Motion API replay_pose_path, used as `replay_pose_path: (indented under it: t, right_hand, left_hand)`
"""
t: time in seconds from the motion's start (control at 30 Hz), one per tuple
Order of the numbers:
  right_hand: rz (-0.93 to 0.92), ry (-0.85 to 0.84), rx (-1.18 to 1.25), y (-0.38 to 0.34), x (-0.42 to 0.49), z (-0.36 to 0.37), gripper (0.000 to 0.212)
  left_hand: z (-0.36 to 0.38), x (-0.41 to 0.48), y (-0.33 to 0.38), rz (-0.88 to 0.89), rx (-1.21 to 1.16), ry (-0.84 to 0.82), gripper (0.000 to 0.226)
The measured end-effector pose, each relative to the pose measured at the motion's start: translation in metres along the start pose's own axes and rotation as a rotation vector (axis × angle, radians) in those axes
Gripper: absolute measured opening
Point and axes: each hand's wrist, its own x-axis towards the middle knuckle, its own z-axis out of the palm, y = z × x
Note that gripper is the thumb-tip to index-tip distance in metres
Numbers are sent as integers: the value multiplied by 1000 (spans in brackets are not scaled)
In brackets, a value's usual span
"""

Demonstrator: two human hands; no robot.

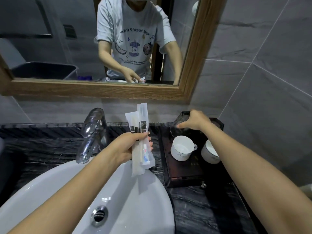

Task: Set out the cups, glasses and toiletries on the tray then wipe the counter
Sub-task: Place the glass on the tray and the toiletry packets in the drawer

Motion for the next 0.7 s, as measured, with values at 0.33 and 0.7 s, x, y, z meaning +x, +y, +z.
replay_pose_path:
  t: [0.33,0.7]
  right_hand:
    - [-59,-53,-248,-19,8,6,69]
    - [-94,-95,-262,-15,12,9,78]
  left_hand:
    - [-3,10,-7,-51,-4,11,12]
    - [2,14,-16,-95,-15,21,12]
